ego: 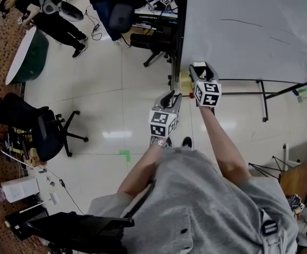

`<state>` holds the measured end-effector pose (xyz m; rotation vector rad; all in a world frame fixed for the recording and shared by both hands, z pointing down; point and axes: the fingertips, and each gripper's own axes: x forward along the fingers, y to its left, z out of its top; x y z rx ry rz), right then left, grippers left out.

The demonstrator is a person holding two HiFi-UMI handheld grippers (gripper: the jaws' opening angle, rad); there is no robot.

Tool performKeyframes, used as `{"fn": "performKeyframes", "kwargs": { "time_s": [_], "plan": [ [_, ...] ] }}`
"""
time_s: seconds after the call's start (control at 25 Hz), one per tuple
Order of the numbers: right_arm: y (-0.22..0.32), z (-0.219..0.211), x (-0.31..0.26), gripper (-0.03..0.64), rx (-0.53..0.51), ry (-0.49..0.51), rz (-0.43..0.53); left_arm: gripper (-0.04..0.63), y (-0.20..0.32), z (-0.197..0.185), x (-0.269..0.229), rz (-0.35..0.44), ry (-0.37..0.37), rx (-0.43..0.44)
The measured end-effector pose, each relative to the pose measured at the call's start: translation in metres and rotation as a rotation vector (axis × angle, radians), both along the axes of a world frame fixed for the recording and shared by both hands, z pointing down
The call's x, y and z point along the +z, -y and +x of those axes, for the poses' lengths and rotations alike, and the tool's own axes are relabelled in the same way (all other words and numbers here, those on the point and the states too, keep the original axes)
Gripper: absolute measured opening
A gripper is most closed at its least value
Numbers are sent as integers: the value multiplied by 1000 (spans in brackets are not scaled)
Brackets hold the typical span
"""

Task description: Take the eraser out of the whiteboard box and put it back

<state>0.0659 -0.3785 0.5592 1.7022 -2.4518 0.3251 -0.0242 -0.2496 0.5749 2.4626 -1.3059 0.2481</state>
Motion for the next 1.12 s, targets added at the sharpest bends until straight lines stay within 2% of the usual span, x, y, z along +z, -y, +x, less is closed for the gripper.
{"fn": "performKeyframes", "kwargs": {
  "time_s": [0.28, 0.48, 0.8, 1.12],
  "plan": [
    [-15, -1, 58, 273, -30, -128, -169, 110, 1, 2, 1, -4, 2, 5],
    [-21, -5, 76, 276, -60, -188, -215, 107, 2, 2, 3, -8, 2, 5],
    [-30, -7, 73, 288, -64, -141, -222, 101, 1, 6, 1, -2, 6, 5],
    [-64, 10, 44, 288, -77, -62, -215, 100, -26, 13, 6, -34, 23, -45]
  ]
}}
